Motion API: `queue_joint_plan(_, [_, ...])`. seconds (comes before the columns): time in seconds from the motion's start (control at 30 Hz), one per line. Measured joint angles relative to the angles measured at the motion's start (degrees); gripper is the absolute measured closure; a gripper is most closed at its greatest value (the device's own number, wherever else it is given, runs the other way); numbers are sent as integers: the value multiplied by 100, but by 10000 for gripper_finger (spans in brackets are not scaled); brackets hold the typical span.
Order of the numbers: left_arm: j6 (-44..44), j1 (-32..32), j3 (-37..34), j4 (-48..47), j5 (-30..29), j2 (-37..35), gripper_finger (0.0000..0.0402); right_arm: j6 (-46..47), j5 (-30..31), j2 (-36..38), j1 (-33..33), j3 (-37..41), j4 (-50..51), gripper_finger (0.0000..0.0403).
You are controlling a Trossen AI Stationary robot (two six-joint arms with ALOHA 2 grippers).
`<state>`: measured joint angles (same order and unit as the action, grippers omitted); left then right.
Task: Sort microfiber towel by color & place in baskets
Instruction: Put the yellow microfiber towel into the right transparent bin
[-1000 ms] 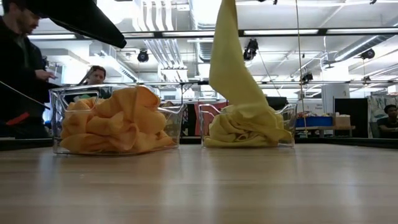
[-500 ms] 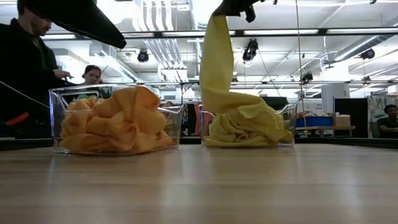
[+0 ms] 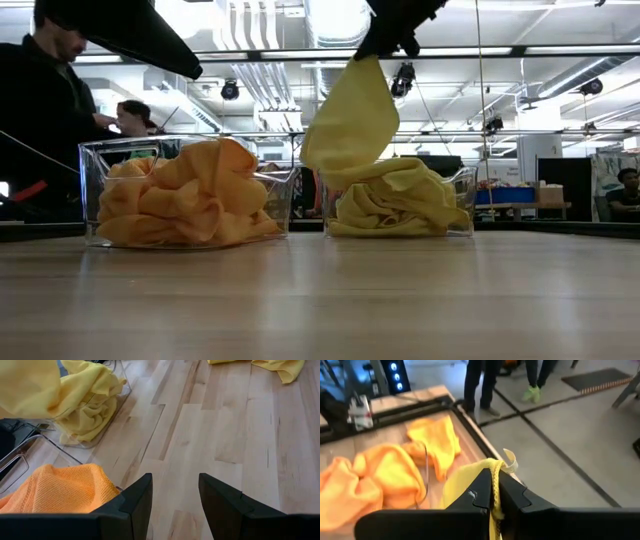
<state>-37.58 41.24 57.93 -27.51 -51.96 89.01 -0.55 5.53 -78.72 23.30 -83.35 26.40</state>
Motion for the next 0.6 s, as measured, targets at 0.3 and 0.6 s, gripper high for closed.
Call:
queue_joint_plan(0.3, [-2,1,0,0,2,0,256,-54,60,31,1,0,880,394])
queue_joint_plan(0.6, [-4,1,0,0,2,0,256,-46,417,31,-1,0,2057,394])
